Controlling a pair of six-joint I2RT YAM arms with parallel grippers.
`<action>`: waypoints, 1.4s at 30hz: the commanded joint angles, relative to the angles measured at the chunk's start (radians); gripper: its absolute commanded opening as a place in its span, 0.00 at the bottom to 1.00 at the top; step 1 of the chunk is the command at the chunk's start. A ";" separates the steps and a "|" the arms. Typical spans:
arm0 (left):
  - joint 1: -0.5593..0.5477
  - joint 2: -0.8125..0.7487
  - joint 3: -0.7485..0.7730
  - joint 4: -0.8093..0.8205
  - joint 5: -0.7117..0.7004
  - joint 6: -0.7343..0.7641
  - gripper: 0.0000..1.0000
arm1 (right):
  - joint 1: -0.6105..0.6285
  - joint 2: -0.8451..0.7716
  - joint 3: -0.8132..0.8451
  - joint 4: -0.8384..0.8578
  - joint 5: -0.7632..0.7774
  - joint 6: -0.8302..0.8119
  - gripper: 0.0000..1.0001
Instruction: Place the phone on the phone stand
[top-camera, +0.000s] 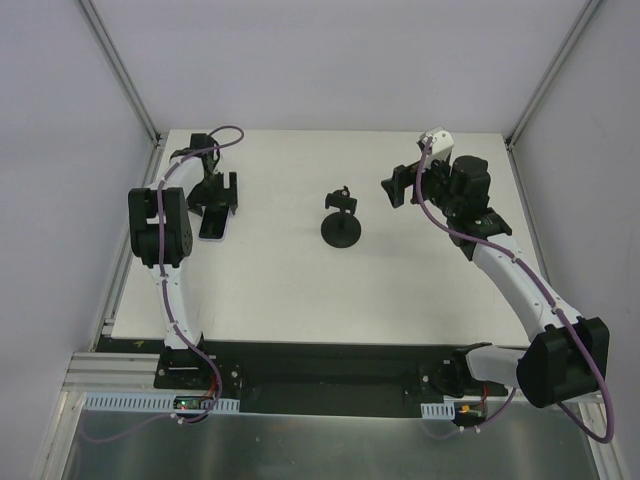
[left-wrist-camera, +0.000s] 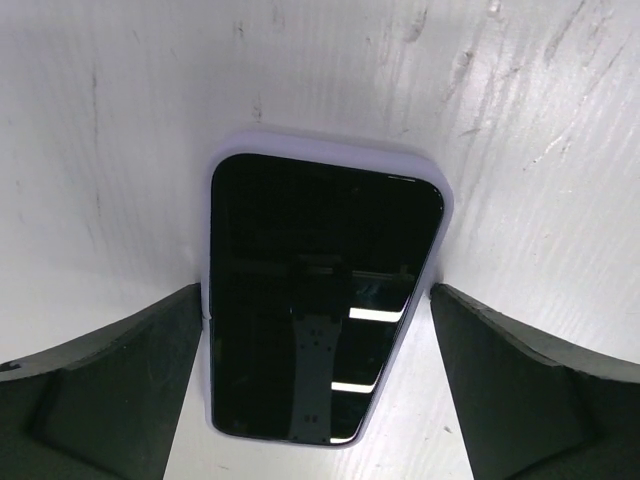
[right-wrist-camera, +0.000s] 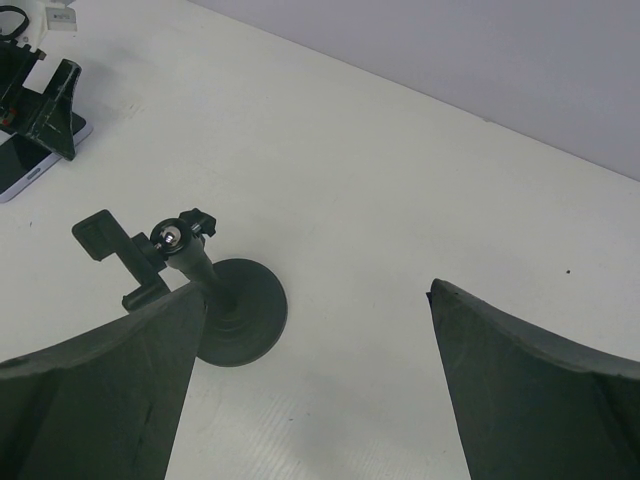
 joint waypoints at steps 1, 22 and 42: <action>-0.021 0.007 -0.058 -0.077 0.009 -0.011 0.95 | 0.002 0.009 0.017 0.036 -0.011 0.018 0.96; -0.025 -0.010 -0.037 -0.102 0.079 -0.019 0.00 | 0.081 0.027 0.075 -0.006 0.043 0.005 0.96; -0.140 -0.393 0.006 -0.093 0.174 -0.212 0.00 | 0.310 0.179 0.411 -0.223 0.394 0.527 0.96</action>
